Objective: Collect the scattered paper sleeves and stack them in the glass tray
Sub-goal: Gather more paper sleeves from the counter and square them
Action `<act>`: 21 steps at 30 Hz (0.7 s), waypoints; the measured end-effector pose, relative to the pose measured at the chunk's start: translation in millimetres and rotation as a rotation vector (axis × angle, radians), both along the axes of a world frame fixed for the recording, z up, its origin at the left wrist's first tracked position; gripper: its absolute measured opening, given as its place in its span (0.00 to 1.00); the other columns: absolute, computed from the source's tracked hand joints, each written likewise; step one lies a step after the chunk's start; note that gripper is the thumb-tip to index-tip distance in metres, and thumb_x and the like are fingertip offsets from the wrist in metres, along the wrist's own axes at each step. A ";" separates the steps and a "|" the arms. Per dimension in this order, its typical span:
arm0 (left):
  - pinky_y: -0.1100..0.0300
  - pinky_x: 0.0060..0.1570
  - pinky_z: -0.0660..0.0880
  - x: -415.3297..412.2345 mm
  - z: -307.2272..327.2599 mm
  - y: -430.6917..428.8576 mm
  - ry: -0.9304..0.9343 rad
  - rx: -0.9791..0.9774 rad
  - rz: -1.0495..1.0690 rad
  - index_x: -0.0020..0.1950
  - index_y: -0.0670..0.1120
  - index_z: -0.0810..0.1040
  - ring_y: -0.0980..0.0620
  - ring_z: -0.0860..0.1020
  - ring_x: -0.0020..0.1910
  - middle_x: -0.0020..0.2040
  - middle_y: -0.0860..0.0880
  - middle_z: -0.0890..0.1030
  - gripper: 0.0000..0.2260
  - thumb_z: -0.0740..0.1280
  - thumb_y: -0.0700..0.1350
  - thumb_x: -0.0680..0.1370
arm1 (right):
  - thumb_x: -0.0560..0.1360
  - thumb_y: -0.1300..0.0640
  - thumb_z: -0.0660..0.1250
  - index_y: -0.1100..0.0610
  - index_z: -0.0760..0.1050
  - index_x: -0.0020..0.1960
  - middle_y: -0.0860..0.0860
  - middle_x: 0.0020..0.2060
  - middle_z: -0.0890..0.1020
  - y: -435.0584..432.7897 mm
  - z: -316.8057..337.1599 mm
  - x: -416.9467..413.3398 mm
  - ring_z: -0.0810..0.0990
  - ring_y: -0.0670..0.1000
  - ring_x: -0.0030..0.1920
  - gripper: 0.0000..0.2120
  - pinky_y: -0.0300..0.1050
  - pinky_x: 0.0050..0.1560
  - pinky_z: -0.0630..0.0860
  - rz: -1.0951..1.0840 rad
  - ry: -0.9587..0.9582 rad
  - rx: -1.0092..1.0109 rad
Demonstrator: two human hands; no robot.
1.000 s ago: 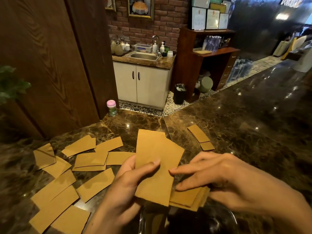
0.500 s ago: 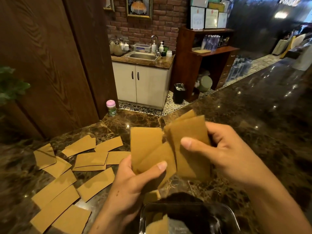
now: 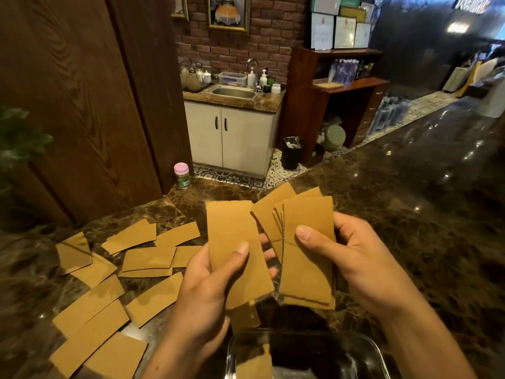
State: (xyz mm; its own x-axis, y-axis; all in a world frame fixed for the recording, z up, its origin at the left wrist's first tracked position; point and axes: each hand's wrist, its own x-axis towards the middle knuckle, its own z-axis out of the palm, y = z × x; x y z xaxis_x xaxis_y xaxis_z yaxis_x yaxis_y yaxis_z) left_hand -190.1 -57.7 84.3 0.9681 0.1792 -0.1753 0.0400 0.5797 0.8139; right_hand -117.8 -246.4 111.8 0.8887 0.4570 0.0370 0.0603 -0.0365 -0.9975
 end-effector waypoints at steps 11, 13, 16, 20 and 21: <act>0.55 0.38 0.83 5.5 -8.5 -0.5 -0.004 0.108 0.107 0.54 0.41 0.80 0.44 0.86 0.44 0.47 0.41 0.87 0.17 0.74 0.38 0.66 | 0.73 0.58 0.71 0.62 0.80 0.61 0.58 0.52 0.88 20.8 -15.6 -18.6 0.89 0.54 0.48 0.17 0.44 0.43 0.85 -0.071 0.407 0.313; 0.56 0.37 0.83 5.1 -7.8 -2.9 0.003 0.131 0.083 0.53 0.42 0.80 0.45 0.87 0.43 0.46 0.42 0.87 0.17 0.75 0.40 0.65 | 0.75 0.56 0.74 0.61 0.81 0.61 0.59 0.54 0.88 23.9 -17.2 -20.2 0.88 0.56 0.51 0.16 0.47 0.46 0.85 -0.024 0.448 0.292; 0.56 0.38 0.83 3.4 -9.2 -3.4 0.019 0.197 0.073 0.53 0.45 0.80 0.47 0.87 0.44 0.46 0.45 0.88 0.17 0.75 0.43 0.66 | 0.76 0.59 0.72 0.60 0.82 0.59 0.59 0.53 0.88 22.2 -14.0 -19.3 0.88 0.55 0.49 0.13 0.47 0.45 0.86 -0.013 0.424 0.281; 0.59 0.39 0.83 3.3 -11.1 -1.0 0.052 0.192 0.122 0.55 0.46 0.80 0.50 0.87 0.45 0.47 0.47 0.88 0.16 0.75 0.45 0.68 | 0.73 0.58 0.69 0.57 0.83 0.58 0.56 0.52 0.88 16.4 -9.5 -16.0 0.88 0.54 0.49 0.14 0.45 0.44 0.85 -0.027 0.288 0.279; 0.58 0.39 0.83 3.3 -11.1 -0.8 0.064 0.163 0.116 0.54 0.45 0.80 0.48 0.87 0.43 0.47 0.46 0.88 0.15 0.74 0.47 0.69 | 0.73 0.57 0.70 0.55 0.84 0.56 0.55 0.51 0.89 13.6 -9.0 -15.1 0.88 0.52 0.49 0.12 0.45 0.44 0.84 -0.039 0.194 0.263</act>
